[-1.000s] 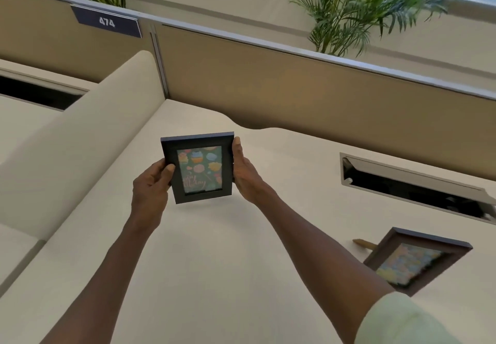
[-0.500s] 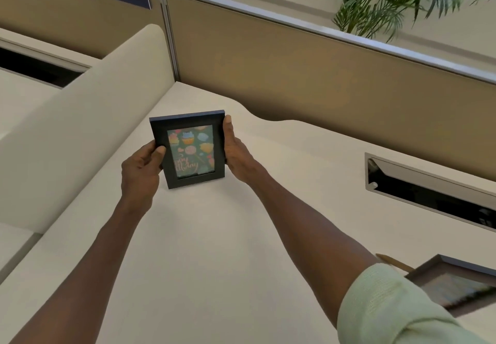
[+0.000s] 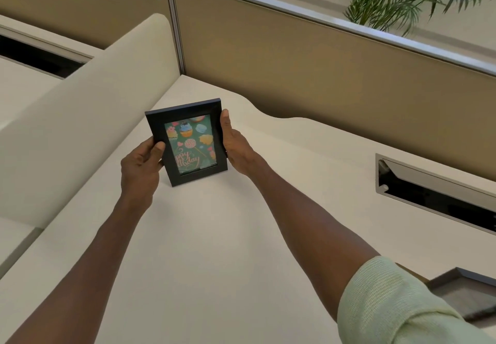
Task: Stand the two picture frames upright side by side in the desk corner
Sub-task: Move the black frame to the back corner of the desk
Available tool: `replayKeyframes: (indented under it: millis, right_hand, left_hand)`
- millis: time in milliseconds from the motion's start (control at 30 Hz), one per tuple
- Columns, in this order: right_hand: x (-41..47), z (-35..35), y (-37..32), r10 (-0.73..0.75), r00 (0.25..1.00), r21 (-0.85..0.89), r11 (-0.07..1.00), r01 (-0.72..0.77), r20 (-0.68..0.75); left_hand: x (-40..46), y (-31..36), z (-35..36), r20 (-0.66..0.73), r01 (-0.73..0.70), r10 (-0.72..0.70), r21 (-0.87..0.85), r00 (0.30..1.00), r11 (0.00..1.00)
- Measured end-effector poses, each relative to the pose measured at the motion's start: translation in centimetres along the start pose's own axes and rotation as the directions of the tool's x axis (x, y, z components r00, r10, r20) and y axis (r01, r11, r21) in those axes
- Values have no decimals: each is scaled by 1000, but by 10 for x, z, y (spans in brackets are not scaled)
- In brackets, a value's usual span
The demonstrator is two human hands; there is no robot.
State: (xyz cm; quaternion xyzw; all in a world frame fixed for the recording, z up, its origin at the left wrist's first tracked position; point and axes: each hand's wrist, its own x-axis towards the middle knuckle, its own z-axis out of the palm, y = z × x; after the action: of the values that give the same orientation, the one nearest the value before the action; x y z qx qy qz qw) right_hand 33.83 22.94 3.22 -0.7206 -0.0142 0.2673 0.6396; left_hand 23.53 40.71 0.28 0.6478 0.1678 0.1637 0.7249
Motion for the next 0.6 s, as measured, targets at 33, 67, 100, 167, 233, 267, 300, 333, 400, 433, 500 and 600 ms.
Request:
replayKeyframes:
  millis: [33,67,100,167,233,267,300,333,400,433,500,600]
  right_hand:
    - [0,1,0,-1,1000,7,1000,1,4]
    - [-1,2,0,0,1000,13,1000,0,7]
    - [-1,3,0,3,1000,15,1000,-3,9]
    - [-3,5,3,10,1000,20,1000,-10,15]
    - [-5,6,7,18,1000,28,999,-18,21]
    - [-6,6,8,22,1000,33,999,-23,22]
    - [-7,5,8,25,999,34,999,-26,24]
    - [-8,5,8,27,999,29,999,-28,24]
    - [-9,5,7,34,999,10,999,-35,13]
    - [-10,6,5,37,999,-2,999,-37,10]
    - [-11,5,3,46,999,-21,999,-46,9]
    - [-12,4,1,69,998,-23,997,-69,-6]
  left_hand:
    - [-1,0,0,-3,0,0,1,1000,1000]
    - [-1,0,-1,-6,1,-1,1,1000,1000]
    - [-1,0,-1,-11,3,-3,2,1000,1000]
    - [-1,1,-3,-20,9,-9,5,1000,1000]
    - [-2,1,-4,-23,11,-11,16,1000,1000]
    - [-2,2,-4,-21,12,-12,23,1000,1000]
    - [-3,2,-4,-18,13,-12,29,1000,1000]
    - [-3,2,-4,-17,14,-13,32,1000,999]
    - [-4,3,-4,-20,14,-14,33,1000,999]
    - [-4,3,-4,-22,14,-13,37,1000,999]
    - [-4,2,-3,-28,15,-14,52,1000,999]
    - [-6,2,-3,-41,23,-21,54,999,998]
